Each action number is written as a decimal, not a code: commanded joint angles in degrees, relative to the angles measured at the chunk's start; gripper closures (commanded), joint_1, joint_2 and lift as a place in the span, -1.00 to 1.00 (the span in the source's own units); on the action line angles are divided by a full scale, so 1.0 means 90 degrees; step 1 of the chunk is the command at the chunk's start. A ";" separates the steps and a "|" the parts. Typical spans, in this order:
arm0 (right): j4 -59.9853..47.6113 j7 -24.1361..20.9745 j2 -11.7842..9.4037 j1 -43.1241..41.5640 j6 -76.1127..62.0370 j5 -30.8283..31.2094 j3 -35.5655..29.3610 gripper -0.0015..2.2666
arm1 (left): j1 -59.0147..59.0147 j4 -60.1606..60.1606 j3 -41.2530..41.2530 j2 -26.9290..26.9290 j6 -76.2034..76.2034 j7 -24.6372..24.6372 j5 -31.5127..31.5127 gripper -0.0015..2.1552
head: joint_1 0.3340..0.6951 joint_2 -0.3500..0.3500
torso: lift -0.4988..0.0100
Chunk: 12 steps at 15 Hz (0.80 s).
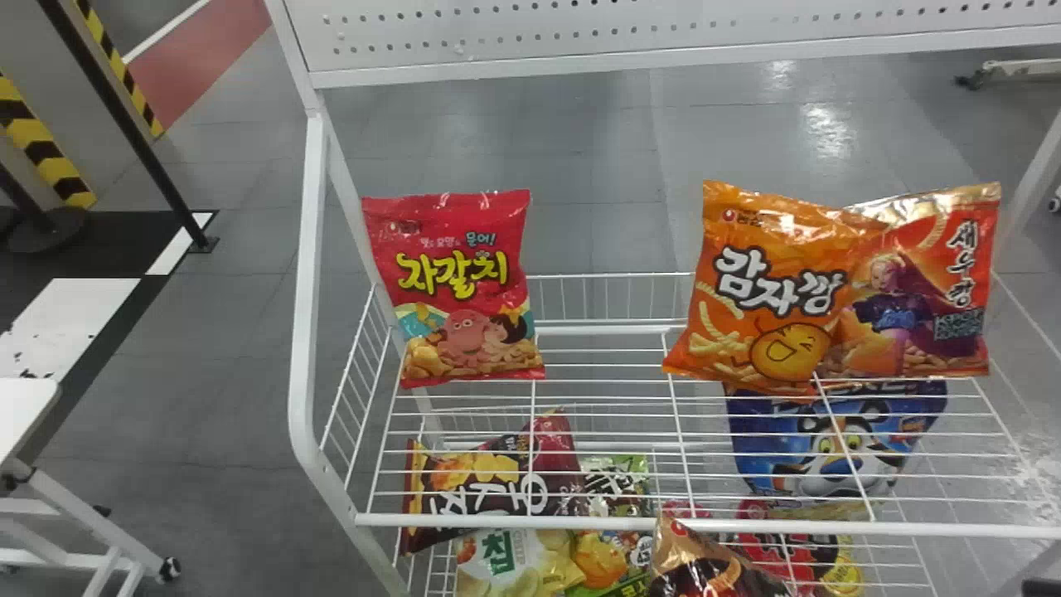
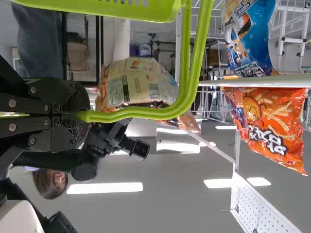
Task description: Hold basket handle with left hand then pick spicy shrimp crackers with right hand and place into basket
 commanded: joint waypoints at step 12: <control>0.1629 0.0159 -0.0088 -0.0415 -0.0627 0.0559 0.1732 0.70 | 0.0000 -0.0019 0.0039 -0.0010 0.0001 -0.0083 0.0079 0.98 | 1.00 1.00 | 0.92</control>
